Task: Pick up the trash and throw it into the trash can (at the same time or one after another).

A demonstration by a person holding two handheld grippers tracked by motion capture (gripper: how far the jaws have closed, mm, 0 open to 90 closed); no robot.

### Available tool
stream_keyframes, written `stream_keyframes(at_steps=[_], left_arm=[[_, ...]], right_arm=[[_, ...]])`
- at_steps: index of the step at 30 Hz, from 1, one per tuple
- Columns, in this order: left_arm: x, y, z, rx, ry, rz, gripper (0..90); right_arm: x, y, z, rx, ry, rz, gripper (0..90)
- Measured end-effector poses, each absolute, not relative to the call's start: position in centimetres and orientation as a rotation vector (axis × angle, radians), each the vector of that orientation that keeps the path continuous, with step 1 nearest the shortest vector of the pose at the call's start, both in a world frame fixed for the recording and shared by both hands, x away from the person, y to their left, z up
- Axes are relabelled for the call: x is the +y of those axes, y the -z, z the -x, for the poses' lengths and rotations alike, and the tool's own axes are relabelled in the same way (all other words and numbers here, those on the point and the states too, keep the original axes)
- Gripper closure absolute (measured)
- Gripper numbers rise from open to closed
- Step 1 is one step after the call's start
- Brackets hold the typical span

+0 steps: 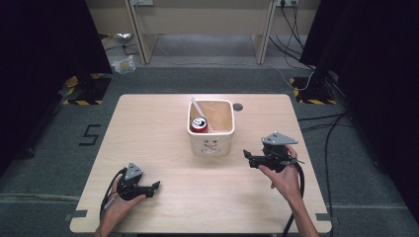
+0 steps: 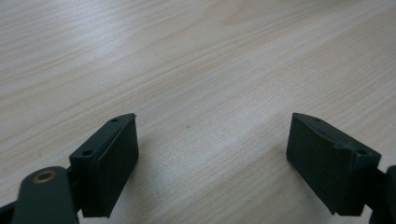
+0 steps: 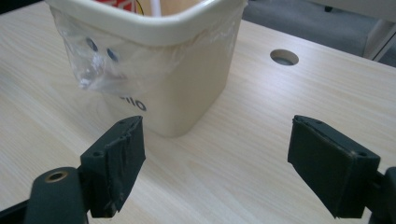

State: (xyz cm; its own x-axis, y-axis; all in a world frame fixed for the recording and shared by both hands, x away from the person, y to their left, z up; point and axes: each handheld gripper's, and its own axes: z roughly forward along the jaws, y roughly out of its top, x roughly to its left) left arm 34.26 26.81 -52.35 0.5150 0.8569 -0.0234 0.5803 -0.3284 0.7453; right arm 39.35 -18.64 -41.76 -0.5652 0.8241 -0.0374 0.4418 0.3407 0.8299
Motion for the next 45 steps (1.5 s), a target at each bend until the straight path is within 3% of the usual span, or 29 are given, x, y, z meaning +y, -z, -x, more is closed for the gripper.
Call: stream_keyframes(at_steps=[45], left_arm=[[26.8,52.4,-34.3,1.169,-0.494,-2.042,16.0]], right_arm=[[-19.1,47.8,-36.5,2.222,-1.131,-1.183,18.9]])
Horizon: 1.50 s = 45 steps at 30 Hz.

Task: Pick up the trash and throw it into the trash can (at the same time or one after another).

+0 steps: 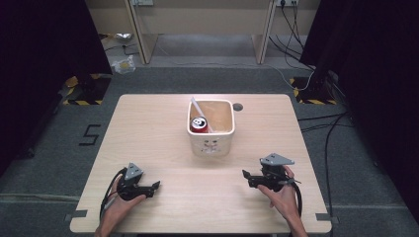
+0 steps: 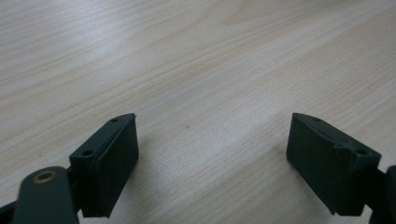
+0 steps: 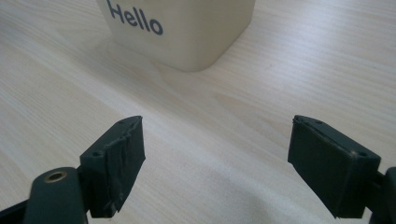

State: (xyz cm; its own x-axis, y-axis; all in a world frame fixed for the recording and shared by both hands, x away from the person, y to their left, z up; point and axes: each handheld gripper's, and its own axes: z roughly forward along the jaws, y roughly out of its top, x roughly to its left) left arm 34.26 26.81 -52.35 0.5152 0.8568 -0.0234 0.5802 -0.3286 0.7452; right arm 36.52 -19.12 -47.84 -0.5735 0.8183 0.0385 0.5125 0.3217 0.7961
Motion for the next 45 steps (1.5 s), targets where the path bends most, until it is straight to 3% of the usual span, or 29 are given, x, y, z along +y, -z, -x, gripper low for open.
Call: stream_keyframes(at_steps=[45], left_arm=[[26.8,52.4,-34.3,1.168,-0.493,-2.042,15.8]], right_arm=[[-20.0,51.6,-32.9,2.278,-1.054,-1.240,17.7]])
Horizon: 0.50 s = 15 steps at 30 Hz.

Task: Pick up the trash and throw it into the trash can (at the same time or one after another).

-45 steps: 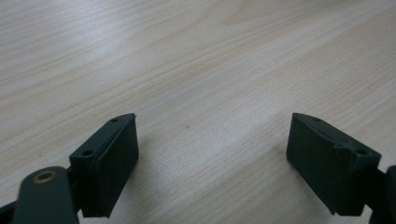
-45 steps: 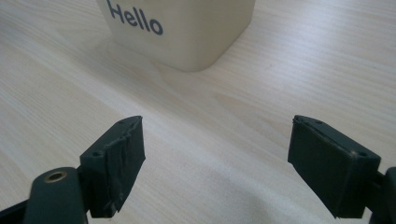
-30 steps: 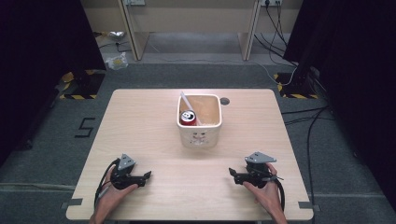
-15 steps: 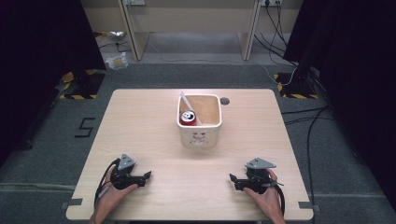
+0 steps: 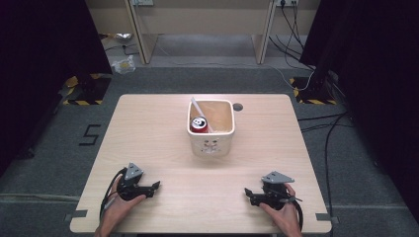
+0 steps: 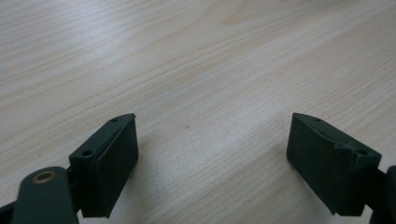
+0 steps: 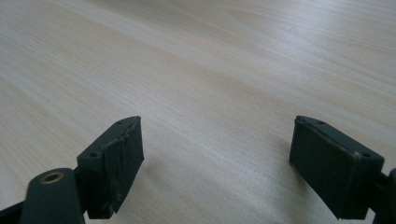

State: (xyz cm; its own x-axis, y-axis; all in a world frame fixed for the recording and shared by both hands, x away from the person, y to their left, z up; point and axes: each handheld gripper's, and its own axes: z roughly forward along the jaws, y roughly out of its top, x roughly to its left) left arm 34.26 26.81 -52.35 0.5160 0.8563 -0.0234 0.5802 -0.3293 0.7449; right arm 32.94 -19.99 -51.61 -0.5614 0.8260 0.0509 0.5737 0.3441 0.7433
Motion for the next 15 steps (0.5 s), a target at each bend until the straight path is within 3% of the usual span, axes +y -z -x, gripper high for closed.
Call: stream_keyframes(at_steps=[15], left_arm=[[26.81,52.36,-34.26,1.168,-0.494,-2.042,15.8]], right_arm=[[-19.48,51.71,-32.49,2.295,-0.968,-1.198,14.5]])
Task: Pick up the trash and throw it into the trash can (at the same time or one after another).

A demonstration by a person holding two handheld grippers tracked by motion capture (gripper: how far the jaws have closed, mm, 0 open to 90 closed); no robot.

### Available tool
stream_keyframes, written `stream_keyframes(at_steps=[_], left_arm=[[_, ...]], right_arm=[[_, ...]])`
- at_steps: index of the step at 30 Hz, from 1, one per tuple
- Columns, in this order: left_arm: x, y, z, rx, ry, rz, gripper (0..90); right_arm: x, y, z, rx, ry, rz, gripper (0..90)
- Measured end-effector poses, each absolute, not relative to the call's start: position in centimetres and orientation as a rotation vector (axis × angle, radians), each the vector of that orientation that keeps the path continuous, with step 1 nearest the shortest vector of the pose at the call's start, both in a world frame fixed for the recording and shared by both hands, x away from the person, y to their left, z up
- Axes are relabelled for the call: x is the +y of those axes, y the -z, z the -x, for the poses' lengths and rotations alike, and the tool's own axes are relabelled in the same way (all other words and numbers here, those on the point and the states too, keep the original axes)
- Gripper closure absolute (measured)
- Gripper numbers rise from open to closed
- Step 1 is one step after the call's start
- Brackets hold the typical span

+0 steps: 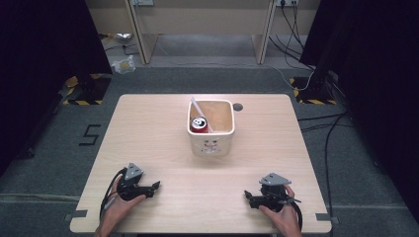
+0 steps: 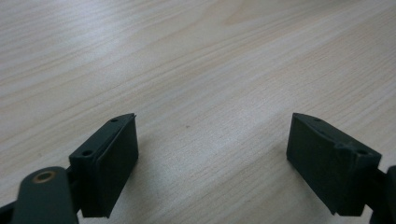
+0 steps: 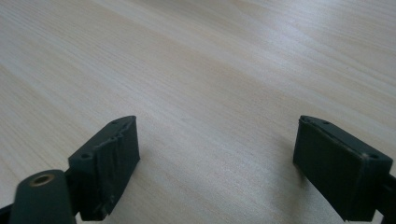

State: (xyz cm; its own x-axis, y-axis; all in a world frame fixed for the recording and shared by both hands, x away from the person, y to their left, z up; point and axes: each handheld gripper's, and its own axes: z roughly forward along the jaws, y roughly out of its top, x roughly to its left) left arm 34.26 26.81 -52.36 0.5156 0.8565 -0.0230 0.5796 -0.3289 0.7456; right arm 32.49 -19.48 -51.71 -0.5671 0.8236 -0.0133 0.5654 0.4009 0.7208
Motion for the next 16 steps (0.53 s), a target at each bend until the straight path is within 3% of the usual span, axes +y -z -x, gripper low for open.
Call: stream_keyframes(at_steps=[16], left_arm=[[26.81,52.36,-34.25,1.168,-0.493,-2.043,15.8]], right_arm=[[-19.41,51.71,-32.47,2.295,-0.964,-1.202,13.8]])
